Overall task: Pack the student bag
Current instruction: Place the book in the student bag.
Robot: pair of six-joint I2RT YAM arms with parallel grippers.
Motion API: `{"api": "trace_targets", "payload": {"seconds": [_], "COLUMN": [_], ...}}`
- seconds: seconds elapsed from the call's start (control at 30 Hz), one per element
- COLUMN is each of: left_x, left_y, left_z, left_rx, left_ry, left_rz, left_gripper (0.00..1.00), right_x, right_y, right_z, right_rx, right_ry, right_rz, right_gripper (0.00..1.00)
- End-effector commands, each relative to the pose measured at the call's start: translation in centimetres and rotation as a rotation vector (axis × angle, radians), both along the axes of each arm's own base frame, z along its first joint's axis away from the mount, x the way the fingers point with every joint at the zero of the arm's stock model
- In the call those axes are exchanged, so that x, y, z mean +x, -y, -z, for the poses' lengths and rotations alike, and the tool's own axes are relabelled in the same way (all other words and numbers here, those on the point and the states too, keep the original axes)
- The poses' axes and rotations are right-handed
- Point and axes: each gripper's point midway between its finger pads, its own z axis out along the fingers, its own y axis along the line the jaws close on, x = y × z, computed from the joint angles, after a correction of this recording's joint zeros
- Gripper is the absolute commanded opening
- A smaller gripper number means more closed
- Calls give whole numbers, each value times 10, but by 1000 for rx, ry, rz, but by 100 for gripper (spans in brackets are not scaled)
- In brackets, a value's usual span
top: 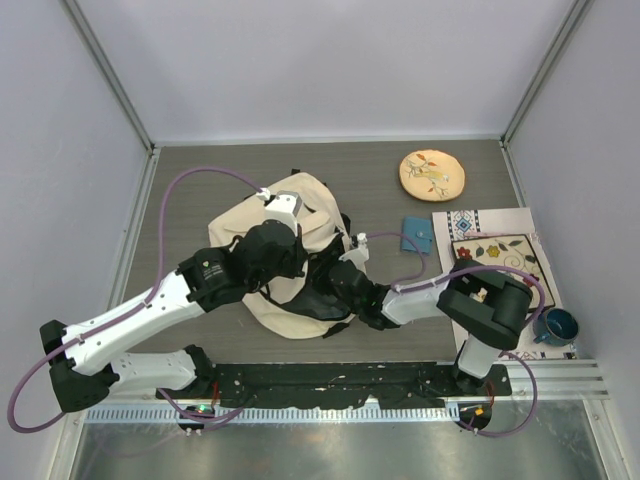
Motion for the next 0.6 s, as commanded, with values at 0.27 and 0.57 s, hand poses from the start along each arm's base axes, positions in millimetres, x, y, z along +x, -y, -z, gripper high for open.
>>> {"api": "trace_targets", "payload": {"seconds": [0.27,0.57], "left_x": [4,6], "left_y": [-2,-6], "left_z": [-19,-14], "left_rx": [-87,-97], "left_ry": [48,51], "left_rz": [-48,-67], "left_gripper": [0,0], "right_x": [-13,-27], "right_y": [4,41], "right_z": [20,10], "right_rx": [-25,-122], "right_ry": [-5,26], "right_rz": [-69,-61], "right_gripper": [66,72]}}
